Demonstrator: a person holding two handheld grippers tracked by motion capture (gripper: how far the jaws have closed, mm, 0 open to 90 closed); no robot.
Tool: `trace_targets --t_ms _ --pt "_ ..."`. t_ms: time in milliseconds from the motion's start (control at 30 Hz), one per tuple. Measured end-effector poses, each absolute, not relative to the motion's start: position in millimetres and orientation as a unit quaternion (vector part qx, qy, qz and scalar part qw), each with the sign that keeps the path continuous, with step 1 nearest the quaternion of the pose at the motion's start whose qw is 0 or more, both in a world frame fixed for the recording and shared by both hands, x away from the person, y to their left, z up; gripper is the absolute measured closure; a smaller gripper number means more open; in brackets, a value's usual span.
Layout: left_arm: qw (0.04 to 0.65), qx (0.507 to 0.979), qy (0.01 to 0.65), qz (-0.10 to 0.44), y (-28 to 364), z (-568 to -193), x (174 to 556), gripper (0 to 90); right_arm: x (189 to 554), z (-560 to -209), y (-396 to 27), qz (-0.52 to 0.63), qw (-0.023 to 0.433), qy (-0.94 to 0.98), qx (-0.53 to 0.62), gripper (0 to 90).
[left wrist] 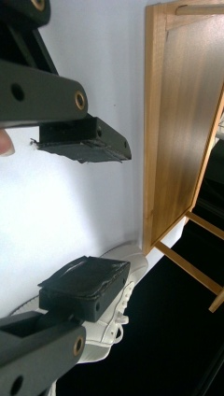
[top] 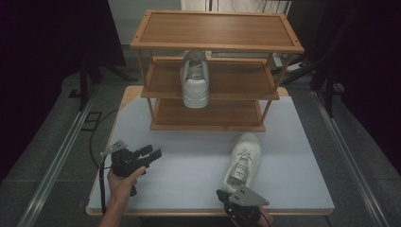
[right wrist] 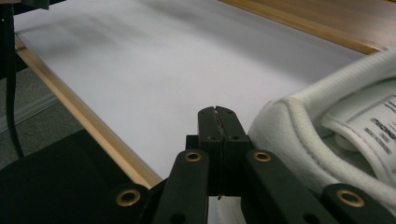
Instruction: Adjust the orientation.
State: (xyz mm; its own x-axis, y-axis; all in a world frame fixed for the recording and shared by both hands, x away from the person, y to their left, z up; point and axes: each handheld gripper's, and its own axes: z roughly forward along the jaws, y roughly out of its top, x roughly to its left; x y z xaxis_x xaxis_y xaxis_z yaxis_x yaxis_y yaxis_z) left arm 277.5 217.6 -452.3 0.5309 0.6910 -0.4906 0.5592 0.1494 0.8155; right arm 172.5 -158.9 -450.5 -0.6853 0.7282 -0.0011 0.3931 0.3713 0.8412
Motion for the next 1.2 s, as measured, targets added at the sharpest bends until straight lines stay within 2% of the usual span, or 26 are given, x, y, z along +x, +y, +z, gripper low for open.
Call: trace_targets --t_ms 200,667,1000,1200 --pt "0.591 0.647 0.479 0.043 218 -453 278 40.7 168 -452 -191 0.457 0.177 0.789 0.371 89.3" --pt "0.585 0.651 0.482 0.035 215 -459 280 40.8 163 -452 -257 0.468 0.182 0.755 0.421 87.9" --pt "0.584 0.651 0.483 0.034 216 -459 280 40.8 163 -451 -264 0.483 0.172 0.752 0.415 85.2" --pt "0.589 0.647 0.483 0.03 217 -458 280 40.8 168 -429 -258 0.522 0.181 0.743 0.379 81.3"
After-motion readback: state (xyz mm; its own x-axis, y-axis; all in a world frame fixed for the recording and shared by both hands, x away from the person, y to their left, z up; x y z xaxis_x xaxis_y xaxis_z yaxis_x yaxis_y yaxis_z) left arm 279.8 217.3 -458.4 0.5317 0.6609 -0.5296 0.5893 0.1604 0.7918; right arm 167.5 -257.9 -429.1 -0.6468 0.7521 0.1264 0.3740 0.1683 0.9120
